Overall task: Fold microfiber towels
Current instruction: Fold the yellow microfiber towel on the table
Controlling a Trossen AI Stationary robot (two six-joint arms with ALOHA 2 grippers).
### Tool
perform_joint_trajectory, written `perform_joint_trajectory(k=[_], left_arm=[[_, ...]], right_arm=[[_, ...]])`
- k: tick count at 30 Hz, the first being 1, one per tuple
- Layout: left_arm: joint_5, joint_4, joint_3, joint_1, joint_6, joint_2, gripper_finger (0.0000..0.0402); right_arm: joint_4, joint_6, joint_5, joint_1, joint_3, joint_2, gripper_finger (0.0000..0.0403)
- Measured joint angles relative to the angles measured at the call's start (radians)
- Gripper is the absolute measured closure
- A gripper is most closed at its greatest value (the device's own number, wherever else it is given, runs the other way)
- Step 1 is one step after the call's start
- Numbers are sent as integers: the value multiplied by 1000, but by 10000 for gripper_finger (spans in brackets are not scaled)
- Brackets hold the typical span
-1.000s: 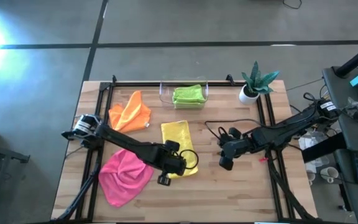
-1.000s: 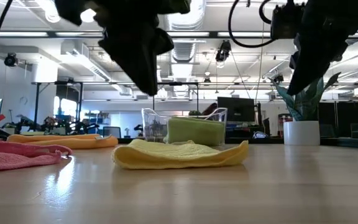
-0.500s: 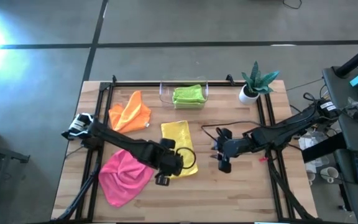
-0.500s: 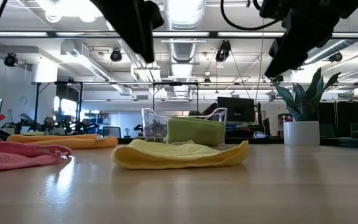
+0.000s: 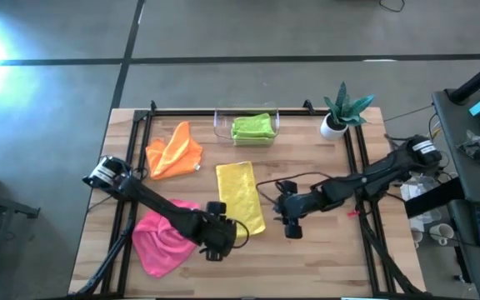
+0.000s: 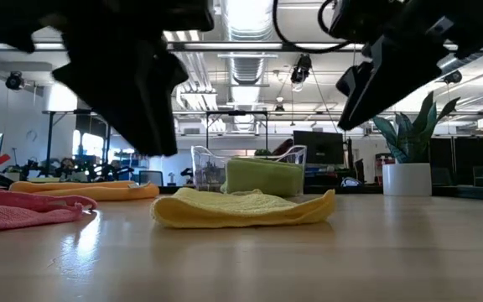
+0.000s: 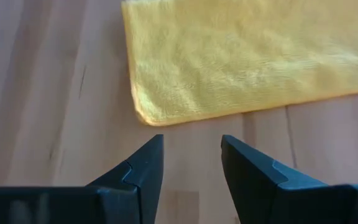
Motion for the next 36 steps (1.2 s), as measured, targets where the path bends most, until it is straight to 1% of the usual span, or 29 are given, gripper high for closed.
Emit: perform_joint_trajectory(k=[6,10,13,17,23,28,32,34,36], left_arm=[[-5,166,-88,-28,10,0,237],[-50,208,-117,-30,30,0,237],[-52,206,-134,-30,30,0,237],[-49,234,-149,-30,28,4,237],[-45,280,-150,-30,31,44,237],[-54,283,-149,-22,24,73,237],[-55,286,-146,-17,24,80,238],[-54,286,-143,-15,24,81,244],[-53,294,-144,-13,24,83,260]], right_arm=[[0,-110,-103,1,68,128,250],[-1,-158,-109,0,121,203,250],[-1,-201,-109,0,162,253,250],[-2,-245,-150,0,209,313,250],[-19,-263,-160,0,250,368,250],[-89,-266,-159,0,280,411,250],[-90,-269,-156,0,295,442,250],[-86,-262,-150,0,305,453,251],[-89,-256,-133,0,309,458,257]])
